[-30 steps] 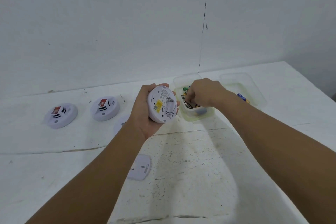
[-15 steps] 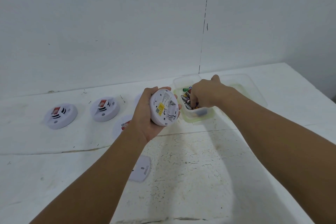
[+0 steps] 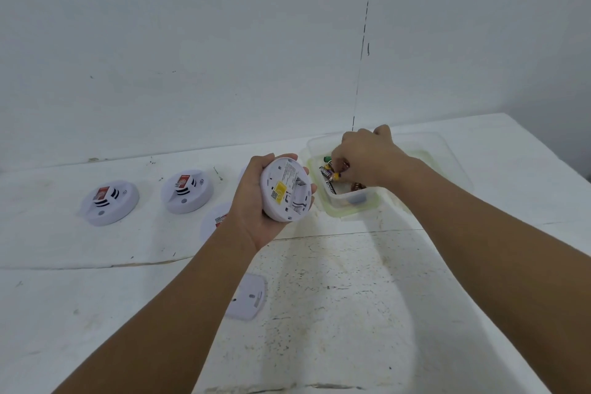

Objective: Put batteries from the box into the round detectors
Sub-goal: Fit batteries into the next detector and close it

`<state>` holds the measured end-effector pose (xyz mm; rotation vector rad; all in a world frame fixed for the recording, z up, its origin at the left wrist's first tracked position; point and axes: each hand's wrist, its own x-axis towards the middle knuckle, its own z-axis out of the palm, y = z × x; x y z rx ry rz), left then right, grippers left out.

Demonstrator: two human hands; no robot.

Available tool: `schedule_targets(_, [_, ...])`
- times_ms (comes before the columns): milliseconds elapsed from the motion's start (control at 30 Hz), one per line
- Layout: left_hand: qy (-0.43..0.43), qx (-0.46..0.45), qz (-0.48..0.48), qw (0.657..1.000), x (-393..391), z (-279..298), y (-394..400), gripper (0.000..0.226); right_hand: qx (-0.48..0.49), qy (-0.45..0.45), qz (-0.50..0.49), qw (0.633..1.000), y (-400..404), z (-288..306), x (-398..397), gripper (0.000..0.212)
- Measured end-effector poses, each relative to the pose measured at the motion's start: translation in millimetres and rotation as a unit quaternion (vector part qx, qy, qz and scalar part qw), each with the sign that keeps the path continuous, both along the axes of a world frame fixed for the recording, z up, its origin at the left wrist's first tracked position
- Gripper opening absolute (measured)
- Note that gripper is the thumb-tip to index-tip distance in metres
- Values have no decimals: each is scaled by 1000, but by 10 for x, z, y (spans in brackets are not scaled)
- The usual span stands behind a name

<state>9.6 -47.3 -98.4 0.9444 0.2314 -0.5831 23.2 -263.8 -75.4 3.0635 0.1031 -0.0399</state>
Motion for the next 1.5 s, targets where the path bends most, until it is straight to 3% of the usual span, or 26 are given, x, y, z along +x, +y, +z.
schedule_targets(133, [-1, -12, 1, 1000, -22, 12, -2, 41, 87, -53, -13, 995, -23, 51, -68, 8])
schedule_targets(300, [-2, -19, -2, 1000, -67, 2, 56, 45, 239, -120, -24, 963, 92, 21, -209, 4])
schedule_targets(433, [-10, -16, 7, 1000, -101, 6, 111, 46, 273, -112, -40, 955, 100, -27, -269, 7])
schedule_targets(733, [-17, -4, -6, 1000, -154, 55, 87, 48, 106, -5, -71, 992, -24, -29, -242, 21])
schedule_targets(1133, [-1, -20, -2, 1000, -61, 11, 38, 42, 149, 51, -40, 987, 66, -82, -110, 16])
schedule_targets(1500, [14, -36, 1, 999, -11, -3, 3, 42, 76, 112, -15, 991, 121, -72, 4, 29])
